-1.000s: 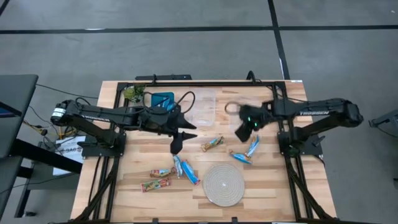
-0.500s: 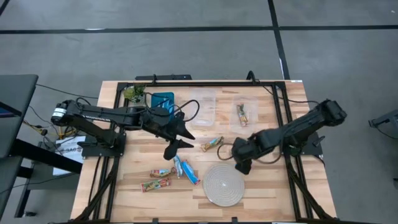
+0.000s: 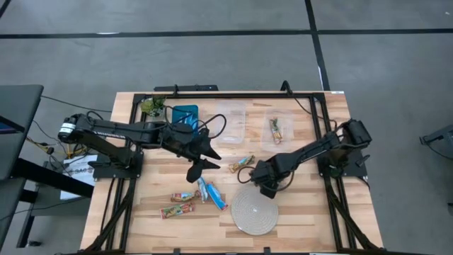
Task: Pick and place Granola Bars by type
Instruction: Put the yellow granola bar into the right transparent bin
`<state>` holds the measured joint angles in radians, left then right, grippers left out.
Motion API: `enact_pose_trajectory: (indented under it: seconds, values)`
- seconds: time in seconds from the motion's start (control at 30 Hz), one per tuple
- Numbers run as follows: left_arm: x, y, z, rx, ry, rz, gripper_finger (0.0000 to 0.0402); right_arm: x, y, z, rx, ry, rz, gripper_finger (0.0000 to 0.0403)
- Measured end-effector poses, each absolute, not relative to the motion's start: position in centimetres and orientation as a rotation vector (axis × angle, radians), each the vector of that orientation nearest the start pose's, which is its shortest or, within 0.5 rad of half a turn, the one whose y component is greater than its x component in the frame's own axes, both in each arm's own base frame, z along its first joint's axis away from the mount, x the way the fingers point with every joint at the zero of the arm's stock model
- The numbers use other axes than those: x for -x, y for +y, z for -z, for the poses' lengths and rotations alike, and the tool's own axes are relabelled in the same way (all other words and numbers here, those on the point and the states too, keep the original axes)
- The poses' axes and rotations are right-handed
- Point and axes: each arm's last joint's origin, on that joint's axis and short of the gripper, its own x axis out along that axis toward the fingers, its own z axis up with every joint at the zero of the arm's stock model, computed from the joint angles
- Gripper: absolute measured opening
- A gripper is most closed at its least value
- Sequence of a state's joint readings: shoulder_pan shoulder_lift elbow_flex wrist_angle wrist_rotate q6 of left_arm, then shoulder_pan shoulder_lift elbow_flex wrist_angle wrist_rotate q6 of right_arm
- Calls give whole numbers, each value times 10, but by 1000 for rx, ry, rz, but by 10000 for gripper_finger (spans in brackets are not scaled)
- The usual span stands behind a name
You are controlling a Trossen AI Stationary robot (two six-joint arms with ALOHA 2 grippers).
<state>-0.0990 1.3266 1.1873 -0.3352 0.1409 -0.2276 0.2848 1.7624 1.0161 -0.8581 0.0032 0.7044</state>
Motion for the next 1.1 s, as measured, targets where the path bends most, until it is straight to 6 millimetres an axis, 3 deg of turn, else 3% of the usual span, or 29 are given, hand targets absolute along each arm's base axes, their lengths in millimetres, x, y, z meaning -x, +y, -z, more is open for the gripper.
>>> enact_pose_trajectory:
  seconds: [0.13, 0.23, 0.37, 0.5, 0.67, 0.83, 1.1]
  values:
    - [-291, -32, -340, 227, 507, 156, 152, -280, 81, -141, -350, 1582, 290, 157]
    - [-291, -32, -340, 234, 509, 152, 152, -280, 81, -144, -357, 1570, 279, 118]
    - [-291, -32, -340, 242, 508, 136, 152, -279, 79, -162, -396, 1488, 256, 54]
    - [-291, -32, -340, 243, 502, 126, 152, -278, 67, -195, -471, 1297, 294, 9]
    - [-291, -31, -341, 240, 498, 108, 152, -267, 36, -236, -562, 1052, 446, 14]
    - [-292, -30, -342, 241, 474, 50, 152, -245, -6, -265, -635, 855, 709, 6]
    - [-292, -23, -343, 285, 426, -200, 152, -213, -53, -273, -692, 864, 969, 12]
